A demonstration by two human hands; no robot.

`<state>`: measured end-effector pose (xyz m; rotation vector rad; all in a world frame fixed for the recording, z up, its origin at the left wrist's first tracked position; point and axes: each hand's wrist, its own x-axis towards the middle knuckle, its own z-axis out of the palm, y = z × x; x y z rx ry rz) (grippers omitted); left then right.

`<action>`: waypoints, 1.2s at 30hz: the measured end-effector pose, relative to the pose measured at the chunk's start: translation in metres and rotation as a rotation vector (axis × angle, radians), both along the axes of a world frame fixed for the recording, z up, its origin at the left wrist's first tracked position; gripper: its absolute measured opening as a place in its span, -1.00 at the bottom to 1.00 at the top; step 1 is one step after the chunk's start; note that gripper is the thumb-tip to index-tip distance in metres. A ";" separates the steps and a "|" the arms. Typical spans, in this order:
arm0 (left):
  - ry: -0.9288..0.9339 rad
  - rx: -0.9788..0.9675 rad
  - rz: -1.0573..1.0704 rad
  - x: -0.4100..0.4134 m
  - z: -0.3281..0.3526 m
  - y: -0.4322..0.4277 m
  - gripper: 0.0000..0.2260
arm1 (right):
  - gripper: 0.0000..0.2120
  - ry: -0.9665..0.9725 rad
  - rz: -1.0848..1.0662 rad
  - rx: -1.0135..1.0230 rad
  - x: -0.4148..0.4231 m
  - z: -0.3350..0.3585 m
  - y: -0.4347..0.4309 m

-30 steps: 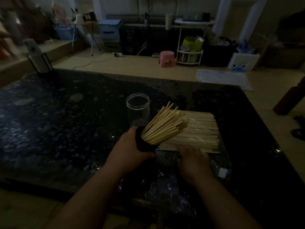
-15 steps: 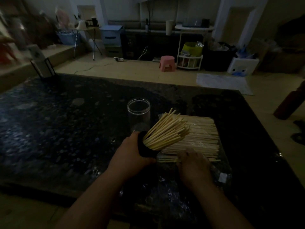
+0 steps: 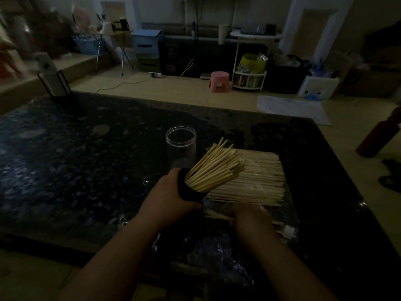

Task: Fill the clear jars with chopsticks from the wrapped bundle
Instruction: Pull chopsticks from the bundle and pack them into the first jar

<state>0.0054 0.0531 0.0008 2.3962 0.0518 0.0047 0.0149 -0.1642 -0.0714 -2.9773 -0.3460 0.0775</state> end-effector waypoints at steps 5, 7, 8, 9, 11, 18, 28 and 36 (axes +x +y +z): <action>-0.016 -0.012 0.002 -0.001 0.001 -0.001 -0.21 | -0.57 -0.077 0.010 -0.097 -0.018 0.003 0.000; -0.013 0.004 0.007 -0.002 0.002 -0.002 -0.20 | -0.51 -0.093 0.018 -0.073 -0.024 -0.001 -0.003; -0.009 0.006 0.009 -0.002 0.002 -0.002 -0.20 | -0.50 -0.101 0.037 -0.075 -0.025 -0.001 -0.004; -0.006 0.008 0.010 -0.003 0.002 -0.002 -0.20 | -0.49 -0.071 0.051 -0.059 -0.027 0.004 -0.003; -0.006 0.016 0.007 -0.003 0.003 -0.002 -0.19 | -0.52 -0.054 0.059 -0.051 -0.030 0.019 0.000; -0.008 -0.022 0.005 -0.005 0.008 -0.006 -0.20 | -0.76 -0.058 0.124 0.075 -0.038 0.052 -0.004; -0.006 -0.013 0.009 -0.008 0.012 -0.012 -0.27 | -0.69 -0.334 0.101 0.035 -0.046 0.105 -0.011; 0.011 0.031 0.001 -0.007 0.009 -0.013 -0.24 | -0.77 -0.669 0.056 0.119 -0.035 0.111 -0.024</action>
